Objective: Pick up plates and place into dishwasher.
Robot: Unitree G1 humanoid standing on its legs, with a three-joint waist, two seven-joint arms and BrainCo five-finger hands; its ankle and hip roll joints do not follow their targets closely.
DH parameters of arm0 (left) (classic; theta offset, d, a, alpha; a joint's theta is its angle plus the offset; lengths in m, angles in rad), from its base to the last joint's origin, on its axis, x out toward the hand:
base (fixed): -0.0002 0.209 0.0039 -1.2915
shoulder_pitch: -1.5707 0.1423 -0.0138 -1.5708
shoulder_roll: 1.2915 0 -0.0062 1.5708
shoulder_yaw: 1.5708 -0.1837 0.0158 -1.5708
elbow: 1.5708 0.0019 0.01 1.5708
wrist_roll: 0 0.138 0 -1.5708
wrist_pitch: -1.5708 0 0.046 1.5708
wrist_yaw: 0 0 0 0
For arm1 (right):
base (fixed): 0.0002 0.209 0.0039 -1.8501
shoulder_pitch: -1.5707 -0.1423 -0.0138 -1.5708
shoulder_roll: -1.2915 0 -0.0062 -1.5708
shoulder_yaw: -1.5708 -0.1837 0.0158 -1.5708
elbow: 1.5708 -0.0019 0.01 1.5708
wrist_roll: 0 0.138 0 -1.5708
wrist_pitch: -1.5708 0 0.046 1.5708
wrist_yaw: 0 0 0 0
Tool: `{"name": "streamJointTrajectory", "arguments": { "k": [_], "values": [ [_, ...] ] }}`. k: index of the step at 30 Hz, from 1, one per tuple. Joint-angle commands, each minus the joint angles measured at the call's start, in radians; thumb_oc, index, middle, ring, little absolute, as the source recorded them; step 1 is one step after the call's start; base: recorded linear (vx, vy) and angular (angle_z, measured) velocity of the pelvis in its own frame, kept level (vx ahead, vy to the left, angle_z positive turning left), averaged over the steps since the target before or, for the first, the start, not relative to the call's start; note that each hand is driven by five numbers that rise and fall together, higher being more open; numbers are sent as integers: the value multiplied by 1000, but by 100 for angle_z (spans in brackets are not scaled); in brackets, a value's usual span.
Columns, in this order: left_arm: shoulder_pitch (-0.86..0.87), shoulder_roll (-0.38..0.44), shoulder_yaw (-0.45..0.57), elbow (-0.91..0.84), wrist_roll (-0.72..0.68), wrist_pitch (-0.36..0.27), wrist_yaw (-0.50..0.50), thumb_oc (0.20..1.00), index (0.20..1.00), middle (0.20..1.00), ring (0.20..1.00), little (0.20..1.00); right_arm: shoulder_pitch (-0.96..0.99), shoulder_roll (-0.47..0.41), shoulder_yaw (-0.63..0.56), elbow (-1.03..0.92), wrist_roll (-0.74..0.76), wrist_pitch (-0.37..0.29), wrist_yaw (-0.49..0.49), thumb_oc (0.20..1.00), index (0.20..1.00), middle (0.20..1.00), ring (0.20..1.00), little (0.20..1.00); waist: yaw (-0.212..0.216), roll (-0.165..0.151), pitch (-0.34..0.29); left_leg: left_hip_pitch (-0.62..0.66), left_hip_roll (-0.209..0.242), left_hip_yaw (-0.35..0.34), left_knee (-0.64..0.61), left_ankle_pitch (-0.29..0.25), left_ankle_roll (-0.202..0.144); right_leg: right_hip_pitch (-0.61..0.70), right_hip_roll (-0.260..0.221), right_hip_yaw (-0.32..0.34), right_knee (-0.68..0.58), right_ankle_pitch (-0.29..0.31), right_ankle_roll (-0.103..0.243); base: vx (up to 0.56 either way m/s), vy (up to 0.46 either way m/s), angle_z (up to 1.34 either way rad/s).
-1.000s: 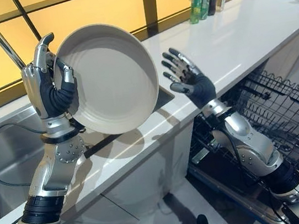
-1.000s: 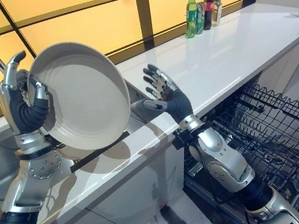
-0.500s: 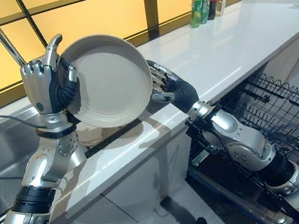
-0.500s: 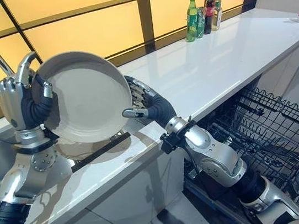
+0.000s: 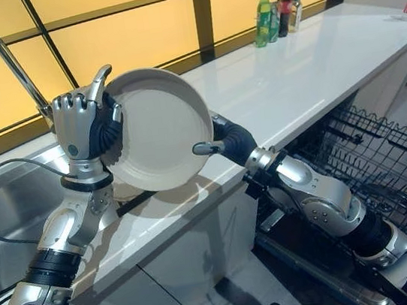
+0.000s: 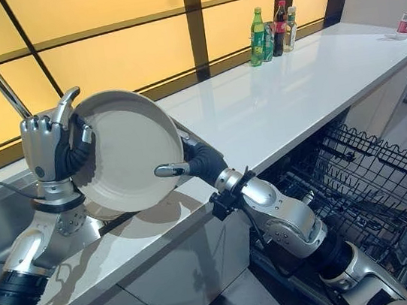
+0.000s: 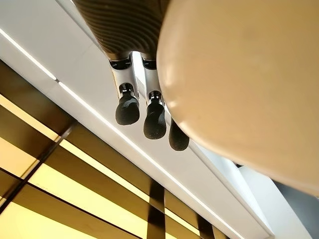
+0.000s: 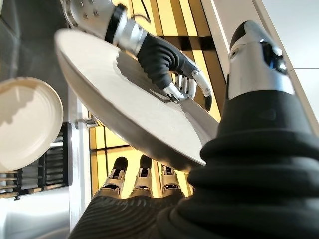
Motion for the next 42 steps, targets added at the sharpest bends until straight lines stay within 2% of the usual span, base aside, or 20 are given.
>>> {"name": "streamJointTrajectory", "arguments": {
  "k": [1, 4, 8, 10, 13, 15, 16, 17, 18, 19, 22, 28, 34, 40, 41, 42],
  "values": [
    [-104, -32, -22, 38, -30, -19, 38, 200, 200, 200, 200, 200, -40, 51, 31, 18, 29, -35, 13, 1000, 1000, 1000, 1000, 1000, -11, -16, -43, -113, 38, -87, -29, 107, -21, 105, -22, -3, 28, -132, 41, 0, 0, 0],
    [-111, -68, -28, 36, -55, -34, 30, 200, 200, 200, 200, 200, -49, 79, 43, 38, 24, -60, -6, 1000, 1000, 1000, 1000, 1000, -1, -18, -42, -112, 36, -101, -29, 106, -21, 113, -21, -10, 28, -135, 39, 21, -7, 1],
    [-110, -118, -38, 24, -94, -39, 2, 200, 200, 200, 200, 200, -67, 117, 56, 66, 37, -46, -40, 1000, 1000, 1000, 1000, 1000, 11, -21, -41, -112, 29, -120, -29, 104, -20, 119, -23, -19, 31, -140, 40, 17, -5, 1],
    [-108, -140, -44, 22, -93, -48, -10, 200, 200, 200, 200, 200, -76, 139, 66, 83, 51, -26, -47, 849, 849, 849, 849, 849, 17, -23, -42, -112, 25, -127, -29, 103, -19, 121, -23, -23, 34, -143, 39, 43, 0, 5],
    [-110, -162, -56, 8, -97, -52, -36, 200, 200, 200, 200, 200, -88, 156, 86, 96, 97, -3, -55, 771, 771, 771, 771, 771, 27, -27, -41, -111, 21, -134, -29, 102, -17, 128, -23, -30, 35, -147, 37, 45, 3, 12],
    [-113, -166, -62, -3, -107, -53, -53, 200, 200, 200, 200, 200, -94, 161, 95, 96, 110, -16, -64, 762, 762, 762, 762, 762, 34, -30, -41, -111, 20, -138, -29, 102, -16, 131, -23, -36, 38, -149, 37, 38, -9, 6],
    [-114, -168, -63, -8, -109, -54, -60, 200, 200, 200, 200, 200, -98, 164, 96, 95, 115, -24, -70, 611, 611, 611, 611, 611, 37, -31, -40, -110, 19, -142, -29, 102, -16, 132, -23, -40, 40, -151, 37, 32, -15, 4],
    [-114, -168, -66, -9, -110, -55, -63, 200, 200, 200, 200, 200, -100, 167, 97, 96, 118, -31, -74, 555, 555, 555, 555, 555, 39, -31, -40, -110, 19, -144, -29, 102, -16, 132, -24, -43, 41, -151, 38, 37, -16, 5],
    [-114, -170, -70, -15, -111, -53, -69, 200, 200, 200, 200, 200, -105, 173, 97, 94, 120, -46, -88, 426, 426, 426, 426, 426, 44, -32, -39, -109, 18, -147, -29, 102, -16, 135, -24, -47, 42, -152, 38, 40, -16, 7],
    [-114, -172, -72, -19, -113, -48, -74, 200, 200, 200, 200, 200, -111, 179, 96, 93, 116, -62, -101, 200, 200, 200, 200, 200, 46, -33, -38, -108, 17, -149, -29, 102, -16, 137, -24, -51, 43, -152, 38, 46, -16, 13],
    [-110, -170, -73, -18, -121, -44, -71, 200, 200, 200, 200, 200, -129, 194, 86, 90, 119, -97, -137, 200, 200, 200, 200, 200, 52, -32, -37, -107, 16, -151, -29, 102, -16, 138, -25, -58, 47, -152, 38, 36, -6, 17],
    [-97, -165, -59, -29, -131, -51, -81, 200, 200, 200, 200, 200, -145, 199, 72, 76, 121, -92, -165, 200, 200, 200, 200, 200, 60, -29, -35, -106, 15, -152, -29, 105, -15, 135, -25, -68, 57, -155, 37, 20, -3, 4],
    [-92, -168, -55, -31, -155, -56, -99, 200, 200, 200, 200, 200, -146, 198, 71, 75, 128, -100, -152, 200, 200, 200, 200, 200, 63, -29, -36, -102, 16, -148, -29, 104, -15, 143, -25, -78, 59, -160, 36, 27, -6, 6],
    [-77, -188, -45, -24, -272, -66, -143, 200, 200, 200, 200, 200, -136, 191, 58, 76, 100, -113, -151, 200, 200, 200, 200, 200, 62, -28, -35, -101, 17, -145, -29, 106, -16, 146, -23, -83, 61, -163, 33, 0, 0, 0],
    [-69, -195, -36, -28, -356, -53, -187, 683, 683, 683, 683, 683, -130, 186, 47, 74, 90, -116, -150, 200, 200, 200, 200, 200, 61, -28, -34, -100, 18, -144, -29, 107, -17, 146, -22, -83, 63, -163, 34, 0, 0, 0],
    [-60, -206, -28, -29, -418, -45, -198, 1000, 1000, 1000, 1000, 1000, -123, 177, 36, 68, 78, -117, -149, 200, 200, 200, 200, 200, 59, -28, -33, -99, 18, -143, -29, 107, -18, 146, -21, -83, 64, -162, 34, 0, 0, 0]
  ]
}}
